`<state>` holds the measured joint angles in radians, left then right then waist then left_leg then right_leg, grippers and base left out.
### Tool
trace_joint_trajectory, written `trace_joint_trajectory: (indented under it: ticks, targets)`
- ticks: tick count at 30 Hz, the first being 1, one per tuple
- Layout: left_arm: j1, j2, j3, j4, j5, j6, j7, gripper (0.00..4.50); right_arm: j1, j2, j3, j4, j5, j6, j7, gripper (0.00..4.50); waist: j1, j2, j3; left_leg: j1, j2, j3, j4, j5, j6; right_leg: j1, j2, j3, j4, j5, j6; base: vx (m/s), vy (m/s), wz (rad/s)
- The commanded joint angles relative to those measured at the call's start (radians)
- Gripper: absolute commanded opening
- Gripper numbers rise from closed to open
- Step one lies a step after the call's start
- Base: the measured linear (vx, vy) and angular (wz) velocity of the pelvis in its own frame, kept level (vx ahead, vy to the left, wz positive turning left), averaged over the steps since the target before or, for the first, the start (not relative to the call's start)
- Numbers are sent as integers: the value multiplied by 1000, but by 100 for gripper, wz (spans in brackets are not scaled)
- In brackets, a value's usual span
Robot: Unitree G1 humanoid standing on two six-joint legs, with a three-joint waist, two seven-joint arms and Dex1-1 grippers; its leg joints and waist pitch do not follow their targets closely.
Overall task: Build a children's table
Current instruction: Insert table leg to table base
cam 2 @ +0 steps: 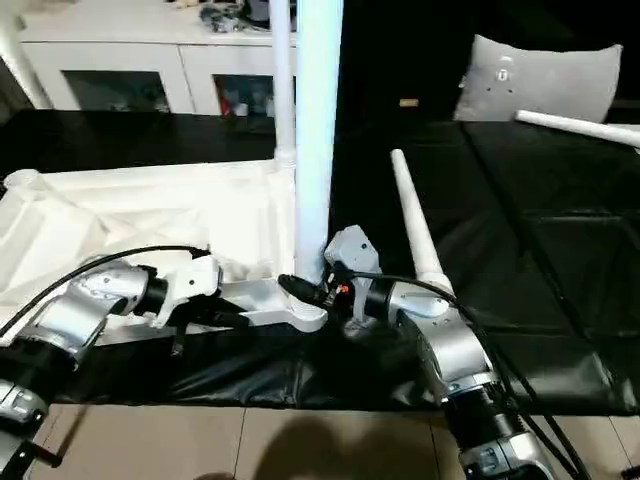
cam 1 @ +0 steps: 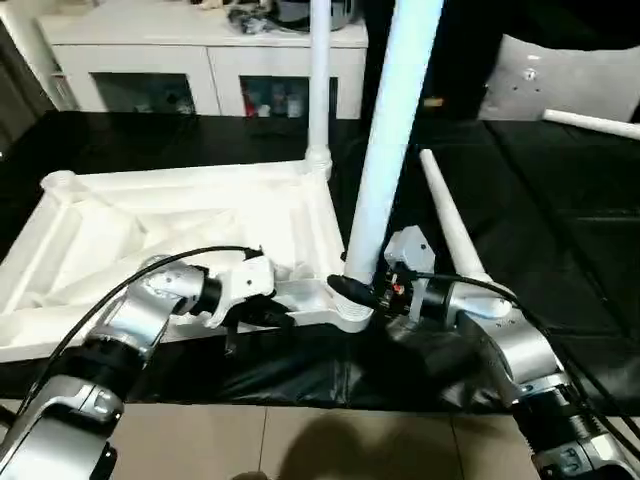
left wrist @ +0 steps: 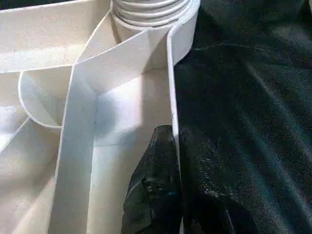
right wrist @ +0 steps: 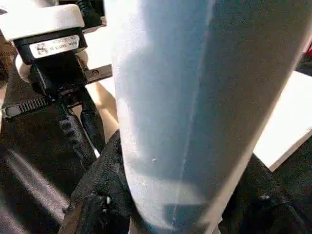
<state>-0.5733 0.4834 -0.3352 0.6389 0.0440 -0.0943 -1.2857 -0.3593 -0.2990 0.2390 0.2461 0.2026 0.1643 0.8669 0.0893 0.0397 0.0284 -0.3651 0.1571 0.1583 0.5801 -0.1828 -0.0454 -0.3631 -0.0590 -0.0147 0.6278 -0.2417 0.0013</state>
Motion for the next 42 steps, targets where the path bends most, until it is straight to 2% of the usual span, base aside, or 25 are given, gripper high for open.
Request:
trace_joint_trajectory:
  ticks: [1, 9, 11, 12, 14, 15, 16, 18, 21, 22, 23, 24, 25, 26, 27, 28, 29, 30, 31, 32, 33, 34, 35, 40, 42]
  targets:
    - [-32, -4, -31, 5, 24, -32, -36, 0, 64, -25, 62, 109, -56, 117, 4, 188, -1, 11, -33, 16, 70, -25, -88, -355, -34, 15, -84, 42, -89, -147, -217, 0, 0, 0]
    - [-151, -41, -18, 137, 43, -71, 10, 0, 60, -20, 100, 57, -61, 192, 15, 188, 7, 10, -27, 23, 73, -29, -94, -411, -46, 6, -93, 49, -105, -323, -182, 0, 0, 0]
    - [-158, -41, -15, 153, 43, -78, 8, 0, 65, -20, 101, 50, -64, 196, 12, 188, 8, 9, -28, 21, 75, -30, -95, -406, -49, 6, -94, 49, -104, -314, -178, 0, 0, 0]
    - [-155, -38, -13, 152, 41, -79, 5, 0, 66, -19, 100, 48, -67, 199, 6, 188, 9, 3, -30, 18, 75, -30, -96, -390, -45, 8, -93, 49, -102, -289, -177, 0, 0, 0]
    - [-139, -26, -5, 139, 34, -73, 0, 0, 68, -13, 97, 47, -74, 203, -17, 188, 10, 7, -31, 17, 76, -28, -96, -367, -42, 7, -92, 47, -98, -236, -186, 0, 0, 0]
    - [-124, -20, 2, 126, 27, -66, -1, 0, 71, -8, 94, 44, -78, 207, -34, 188, 9, -5, -31, 15, 75, -26, -96, -361, -38, 10, -91, 46, -98, -230, -187, 0, 0, 0]
    - [-104, -13, 11, 104, 18, -51, 0, 0, 75, -1, 91, 41, -82, 212, -53, 188, 11, 2, -31, 14, 74, -26, -96, -348, -37, 9, -93, 47, -97, -224, -188, 0, 0, 0]
    - [-82, -7, 22, 79, 6, -33, 4, 0, 80, 5, 89, 36, -84, 221, -71, 188, 9, 1, -30, 14, 76, -27, -99, -359, -41, 7, -93, 46, -97, -238, -185, 0, 0, 0]
    - [51, 20, 78, -116, -49, 89, 47, 0, 104, 32, 80, 27, -102, 229, -146, 188, 0, 10, -26, 9, 78, -30, -107, -392, -56, 5, -93, 47, -97, -266, -181, 0, 0, 0]
    - [84, 27, 87, -166, -60, 117, 54, 0, 107, 38, 75, 28, -103, 229, -161, 188, -6, 7, -26, 9, 75, -31, -109, -404, -56, 6, -89, 45, -100, -283, -172, 0, 0, 0]
    - [128, 32, 98, -235, -68, 160, 71, 0, 108, 46, 69, 32, -105, 227, -177, 188, -5, 13, -30, 14, 75, -31, -108, -408, -56, 5, -90, 46, -100, -281, -170, 0, 0, 0]
    - [212, 30, 116, -371, -71, 246, 116, 0, 103, 61, 58, 44, -109, 224, -207, 188, -14, 13, -31, 9, 79, -32, -113, -389, -59, 11, -90, 44, -94, -233, -180, 0, 0, 0]
    - [247, 28, 123, -427, -72, 281, 137, 0, 100, 66, 54, 49, -111, 223, -219, 188, -27, 10, -28, 4, 77, -30, -117, -383, -51, 13, -84, 38, -97, -221, -179, 0, 0, 0]
    - [291, 22, 127, -500, -68, 324, 164, 0, 95, 74, 48, 56, -113, 222, -234, 188, -29, 8, -30, 12, 72, -23, -109, -371, -39, 9, -81, 42, -104, -222, -178, 0, 0, 0]
    - [322, 15, 129, -553, -62, 351, 184, 0, 92, 79, 45, 60, -113, 223, -244, 188, -31, 7, -30, 9, 73, -24, -109, -354, -36, 11, -83, 43, -102, -206, -183, 0, 0, 0]
    - [355, -3, 135, -617, -58, 398, 213, 0, 86, 84, 43, 66, -115, 223, -255, 188, -33, -1, -30, 8, 71, -19, -105, -324, -24, 12, -79, 43, -105, -173, -188, 0, 0, 0]
    - [380, -16, 140, -668, -55, 438, 236, 0, 82, 89, 43, 69, -117, 225, -264, 188, -33, 3, -33, 9, 73, -19, -103, -309, -22, 14, -80, 43, -100, -150, -195, 0, 0, 0]
    - [401, -37, 143, -717, -47, 476, 268, 0, 77, 92, 41, 73, -118, 226, -271, 188, -36, -10, -29, 5, 71, -15, -102, -289, -10, 15, -77, 41, -103, -137, -199, 0, 0, 0]
    - [432, -78, 132, -813, -44, 554, 331, 0, 69, 100, 40, 76, -115, 229, -277, 188, -34, -15, -27, 7, 70, -13, -101, -294, -1, 14, -77, 41, -106, -174, -197, 0, 0, 0]
    - [438, -87, 128, -835, -44, 572, 345, 0, 67, 102, 39, 77, -114, 230, -278, 188, -32, -8, -26, 7, 74, -16, -103, -297, -3, 14, -81, 42, -105, -192, -196, 0, 0, 0]
    - [444, -98, 115, -860, -41, 600, 360, 0, 66, 104, 42, 77, -114, 228, -278, 188, -31, -19, -21, 9, 71, -12, -102, -316, -1, 8, -77, 43, -116, -257, -182, 0, 0, 0]
    - [447, -106, 104, -873, -36, 618, 371, 0, 64, 105, 44, 78, -115, 226, -278, 188, -25, -13, -20, 13, 71, -14, -103, -334, -8, 4, -77, 45, -117, -316, -165, 0, 0, 0]
    - [444, -115, 92, -871, -21, 624, 387, 0, 62, 107, 46, 80, -115, 224, -277, 188, -23, -15, -18, 14, 71, -15, -105, -357, -14, 0, -76, 46, -122, -365, -146, 0, 0, 0]
    - [439, -112, 72, -880, 6, 650, 411, 0, 60, 113, 46, 88, -109, 219, -281, 188, -22, -15, -15, 20, 70, -22, -109, -422, -41, -7, -75, 48, -127, -406, -113, 0, 0, 0]
    - [440, -108, 68, -892, 11, 663, 413, 0, 58, 116, 44, 95, -107, 217, -281, 188, -23, -16, -17, 19, 70, -23, -110, -423, -44, -6, -74, 48, -125, -382, -113, 0, 0, 0]
